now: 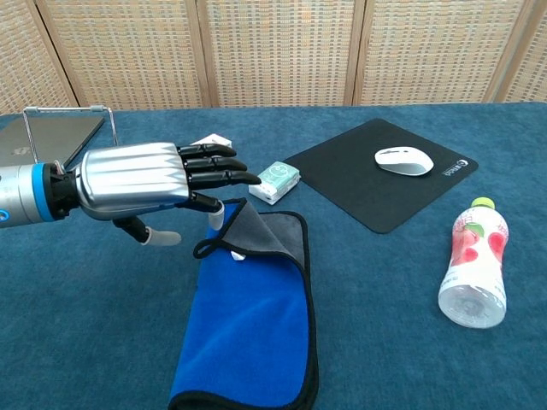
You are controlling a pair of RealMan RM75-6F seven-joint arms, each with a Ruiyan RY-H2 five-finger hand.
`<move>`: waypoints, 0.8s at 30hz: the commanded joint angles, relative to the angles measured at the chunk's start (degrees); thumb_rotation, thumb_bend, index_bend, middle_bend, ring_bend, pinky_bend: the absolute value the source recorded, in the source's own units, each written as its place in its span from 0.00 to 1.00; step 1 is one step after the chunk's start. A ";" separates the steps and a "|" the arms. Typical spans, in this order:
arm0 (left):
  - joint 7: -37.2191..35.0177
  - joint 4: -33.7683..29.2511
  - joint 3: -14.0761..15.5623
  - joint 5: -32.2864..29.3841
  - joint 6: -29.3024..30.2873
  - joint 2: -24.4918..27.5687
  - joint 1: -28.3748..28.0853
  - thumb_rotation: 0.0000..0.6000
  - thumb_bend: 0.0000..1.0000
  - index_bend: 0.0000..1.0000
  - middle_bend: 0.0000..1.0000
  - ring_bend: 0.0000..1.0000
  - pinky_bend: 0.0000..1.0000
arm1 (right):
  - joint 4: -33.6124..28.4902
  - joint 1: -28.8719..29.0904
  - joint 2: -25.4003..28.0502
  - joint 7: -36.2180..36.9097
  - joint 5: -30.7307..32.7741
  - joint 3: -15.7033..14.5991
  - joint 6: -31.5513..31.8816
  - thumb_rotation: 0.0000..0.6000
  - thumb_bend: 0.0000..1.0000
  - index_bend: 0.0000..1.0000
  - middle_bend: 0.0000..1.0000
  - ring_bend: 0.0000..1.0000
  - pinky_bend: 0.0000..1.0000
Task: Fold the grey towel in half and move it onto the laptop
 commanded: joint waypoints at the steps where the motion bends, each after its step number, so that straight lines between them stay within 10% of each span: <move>1: 0.04 0.71 0.56 0.79 0.47 -0.07 0.82 1.00 0.32 0.39 0.00 0.00 0.00 | 0.02 0.03 -0.01 -0.01 0.06 -0.02 -0.11 1.00 0.00 0.00 0.00 0.00 0.00; 24: -2.66 9.26 0.18 1.49 1.17 -5.34 4.30 1.00 0.32 0.39 0.00 0.00 0.00 | -0.02 0.18 -0.13 -0.37 0.03 -0.18 -0.35 1.00 0.00 0.00 0.00 0.00 0.00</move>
